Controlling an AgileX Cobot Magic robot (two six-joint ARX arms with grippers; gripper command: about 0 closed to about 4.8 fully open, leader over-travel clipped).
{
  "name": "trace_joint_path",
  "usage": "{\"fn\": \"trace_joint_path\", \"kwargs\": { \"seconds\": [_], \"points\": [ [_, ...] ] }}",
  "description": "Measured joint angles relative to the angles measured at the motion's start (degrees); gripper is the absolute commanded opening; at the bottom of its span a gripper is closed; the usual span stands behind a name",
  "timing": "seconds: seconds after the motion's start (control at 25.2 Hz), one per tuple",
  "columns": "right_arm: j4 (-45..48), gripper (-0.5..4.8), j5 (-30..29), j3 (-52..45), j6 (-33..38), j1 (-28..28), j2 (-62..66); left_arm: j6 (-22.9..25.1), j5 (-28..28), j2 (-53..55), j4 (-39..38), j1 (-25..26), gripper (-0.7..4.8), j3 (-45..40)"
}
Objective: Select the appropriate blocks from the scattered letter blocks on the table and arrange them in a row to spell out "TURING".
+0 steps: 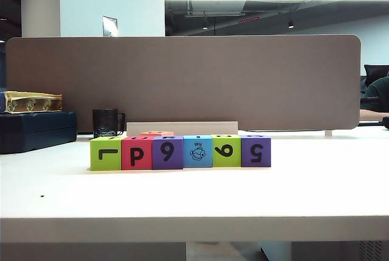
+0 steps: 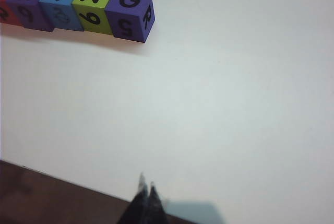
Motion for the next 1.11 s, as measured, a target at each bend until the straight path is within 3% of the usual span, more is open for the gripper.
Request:
{"fn": "trace_joint_path", "kwargs": {
  "seconds": [1.11],
  "points": [
    [0.1, -0.01, 0.0, 0.0, 0.0, 0.0, 0.0, -0.3, 2.0, 0.0, 0.4, 0.0, -0.05, 0.0]
  ]
}}
